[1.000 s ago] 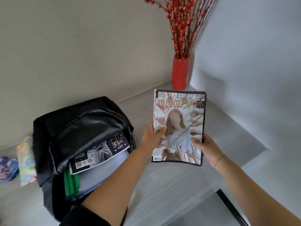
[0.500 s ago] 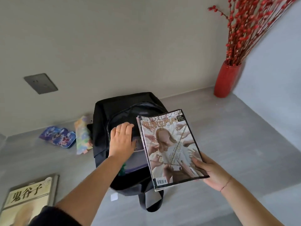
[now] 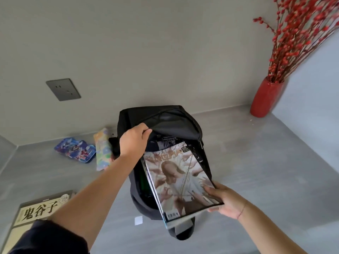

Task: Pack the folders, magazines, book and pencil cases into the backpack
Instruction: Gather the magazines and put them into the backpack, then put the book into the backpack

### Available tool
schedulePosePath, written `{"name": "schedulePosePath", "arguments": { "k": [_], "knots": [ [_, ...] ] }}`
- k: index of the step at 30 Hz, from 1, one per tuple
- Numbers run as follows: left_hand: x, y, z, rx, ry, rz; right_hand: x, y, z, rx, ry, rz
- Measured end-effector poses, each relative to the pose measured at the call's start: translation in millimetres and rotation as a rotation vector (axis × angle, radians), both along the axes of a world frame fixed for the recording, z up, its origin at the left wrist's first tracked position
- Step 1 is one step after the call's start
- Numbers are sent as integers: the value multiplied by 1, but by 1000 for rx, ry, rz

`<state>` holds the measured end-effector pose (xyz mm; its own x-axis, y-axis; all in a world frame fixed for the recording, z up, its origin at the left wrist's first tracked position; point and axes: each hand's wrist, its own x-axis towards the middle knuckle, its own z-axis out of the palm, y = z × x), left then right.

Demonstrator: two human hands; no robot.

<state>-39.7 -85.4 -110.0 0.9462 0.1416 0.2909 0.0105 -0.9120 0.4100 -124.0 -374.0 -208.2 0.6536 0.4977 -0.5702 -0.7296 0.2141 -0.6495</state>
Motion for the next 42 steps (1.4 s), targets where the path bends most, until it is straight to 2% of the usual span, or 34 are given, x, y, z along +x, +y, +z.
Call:
{"name": "schedulePosePath", "arguments": {
  "k": [3, 6, 9, 11, 13, 16, 19, 22, 24, 25, 26, 28, 31, 33, 36, 42],
  "knots": [
    [-5, 0, -3, -22, 18, -32, 27, 25, 13, -120, -11, -76],
    [-9, 2, -7, -40, 48, -38, 59, 47, 20, -243, -84, -56],
    [-12, 5, -16, -75, 70, -53, 87, 61, 24, -301, -123, -37],
    [-14, 8, -23, -78, 82, -62, 102, 66, 22, -339, -125, -104],
    [-15, 11, -29, -82, 103, -62, 111, 69, 16, -279, -63, -237],
    [-15, 13, -38, -91, 116, -51, 113, 74, 5, -12, 49, -428],
    [-16, 11, -43, -97, 118, -60, 113, 85, -1, -29, 71, -467],
    [-20, 13, -47, -87, 126, -94, 112, 94, 3, -328, 82, -295],
    [-23, 16, -48, -105, 133, -115, 102, 97, 19, -587, 40, 41],
    [-25, 19, -49, -122, 124, -118, 96, 101, 29, -638, 6, 222],
    [-27, 22, -50, -139, 101, -115, 89, 106, 38, -631, -28, 365],
    [-31, 31, -50, -156, 29, -86, 78, 125, 56, -504, -95, 477],
    [-42, 58, -47, -206, -39, 41, 62, 169, 76, -227, -143, 425],
    [-56, 87, -49, -253, -20, 182, 50, 204, 76, -134, -153, 406],
    [-85, 139, -61, -296, 83, 406, 31, 256, 57, -155, -143, 429],
    [-191, 240, -103, -292, 320, 814, -17, 347, 18, -239, 66, 509]
  ]
}}
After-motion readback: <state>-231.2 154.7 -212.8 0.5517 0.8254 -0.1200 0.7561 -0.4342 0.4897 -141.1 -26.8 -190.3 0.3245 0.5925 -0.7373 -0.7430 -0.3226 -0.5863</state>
